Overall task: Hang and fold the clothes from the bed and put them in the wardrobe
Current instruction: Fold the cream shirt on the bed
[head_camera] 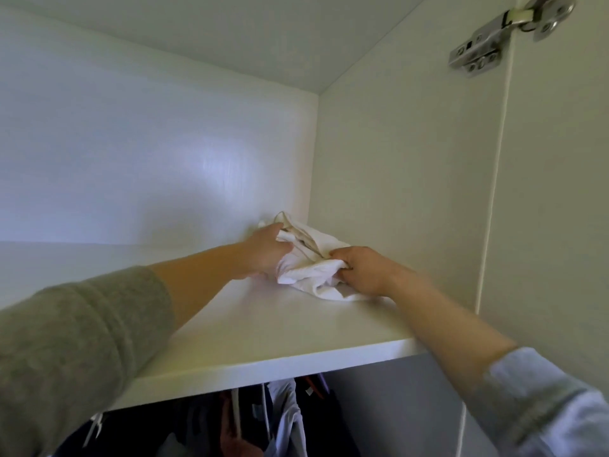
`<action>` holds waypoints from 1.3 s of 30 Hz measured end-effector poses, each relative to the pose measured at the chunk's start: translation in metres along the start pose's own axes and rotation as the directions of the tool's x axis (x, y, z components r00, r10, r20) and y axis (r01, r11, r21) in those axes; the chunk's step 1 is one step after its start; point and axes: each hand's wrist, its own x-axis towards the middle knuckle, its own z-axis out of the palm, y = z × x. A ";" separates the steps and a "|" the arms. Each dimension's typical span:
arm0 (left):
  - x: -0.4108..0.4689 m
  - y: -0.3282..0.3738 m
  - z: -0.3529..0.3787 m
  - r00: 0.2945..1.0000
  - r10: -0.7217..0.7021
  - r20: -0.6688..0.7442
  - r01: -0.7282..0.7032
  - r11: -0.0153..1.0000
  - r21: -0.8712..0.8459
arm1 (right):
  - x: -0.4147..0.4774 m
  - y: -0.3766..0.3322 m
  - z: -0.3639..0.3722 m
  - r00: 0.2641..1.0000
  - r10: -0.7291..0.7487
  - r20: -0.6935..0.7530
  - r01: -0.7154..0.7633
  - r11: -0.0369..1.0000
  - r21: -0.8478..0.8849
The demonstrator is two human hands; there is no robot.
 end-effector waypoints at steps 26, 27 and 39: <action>-0.020 0.006 -0.051 0.998 0.055 -0.013 -0.050 0.973 0.226 | 0.018 -0.023 -0.008 0.965 0.056 -0.255 0.083 0.860 0.504; -0.026 0.011 -0.054 0.996 0.089 -0.030 -0.081 0.976 0.201 | 0.010 -0.028 -0.011 0.956 0.068 -0.286 0.099 0.841 0.531; -0.117 0.010 -0.047 0.829 0.418 -0.372 -0.473 0.879 -0.065 | -0.078 -0.092 -0.006 0.679 0.504 -0.534 0.470 0.260 0.843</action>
